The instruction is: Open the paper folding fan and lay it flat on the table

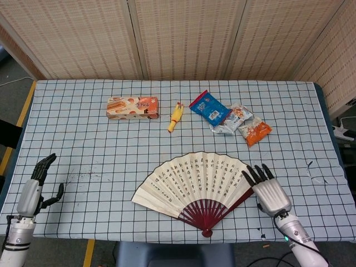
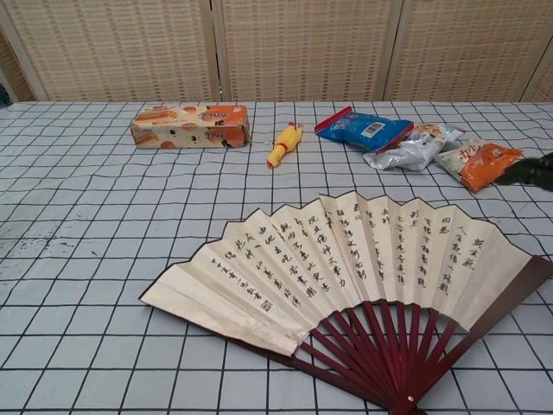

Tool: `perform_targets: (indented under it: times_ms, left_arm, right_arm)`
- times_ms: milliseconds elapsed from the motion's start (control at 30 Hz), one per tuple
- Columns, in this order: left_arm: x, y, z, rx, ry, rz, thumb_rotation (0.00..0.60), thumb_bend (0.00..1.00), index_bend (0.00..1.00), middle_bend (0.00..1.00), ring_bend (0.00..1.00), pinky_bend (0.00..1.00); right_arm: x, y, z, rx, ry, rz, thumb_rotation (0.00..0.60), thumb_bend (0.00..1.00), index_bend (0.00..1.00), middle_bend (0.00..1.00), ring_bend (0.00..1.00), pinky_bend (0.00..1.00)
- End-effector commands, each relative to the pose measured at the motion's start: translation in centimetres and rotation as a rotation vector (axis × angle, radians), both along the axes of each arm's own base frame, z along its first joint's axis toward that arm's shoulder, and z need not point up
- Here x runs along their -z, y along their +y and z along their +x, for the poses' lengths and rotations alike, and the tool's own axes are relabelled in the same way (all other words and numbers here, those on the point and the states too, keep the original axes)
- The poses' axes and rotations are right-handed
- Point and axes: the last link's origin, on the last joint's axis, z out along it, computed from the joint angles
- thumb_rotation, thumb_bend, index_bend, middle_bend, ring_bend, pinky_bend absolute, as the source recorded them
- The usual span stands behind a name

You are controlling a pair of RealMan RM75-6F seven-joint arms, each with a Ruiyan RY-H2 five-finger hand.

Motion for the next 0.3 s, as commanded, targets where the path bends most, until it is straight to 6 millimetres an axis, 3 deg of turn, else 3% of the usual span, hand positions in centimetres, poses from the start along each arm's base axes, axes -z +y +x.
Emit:
perform_targets:
  times_ms: [33,133,300]
  left_arm:
    - [-2.4,-5.5,1.1,0.041,0.413,0.026,0.6,0.46,0.0,0.0,0.0,0.0]
    - [-3.3,-6.6,1.4,-0.028,0.505,0.036,0.593,0.45,0.0,0.0,0.0,0.0]
    - [-4.9,-6.0,1.6,-0.095,0.548,0.108,0.585,0.43,0.0,0.0,0.0,0.0]
  right_arm:
    - [-6.0,4.6,-4.6,0.033,-0.303,-0.378,0.6,0.1,0.0,0.0,0.0,0.0]
    - [-5.8,5.2,-6.4,0.086,-0.291,-0.324,0.6,0.1,0.0,0.0,0.0,0.0]
    - [-6.6,4.9,-7.2,0.149,-0.236,-0.291,0.6,0.1,0.0,0.0,0.0,0.0]
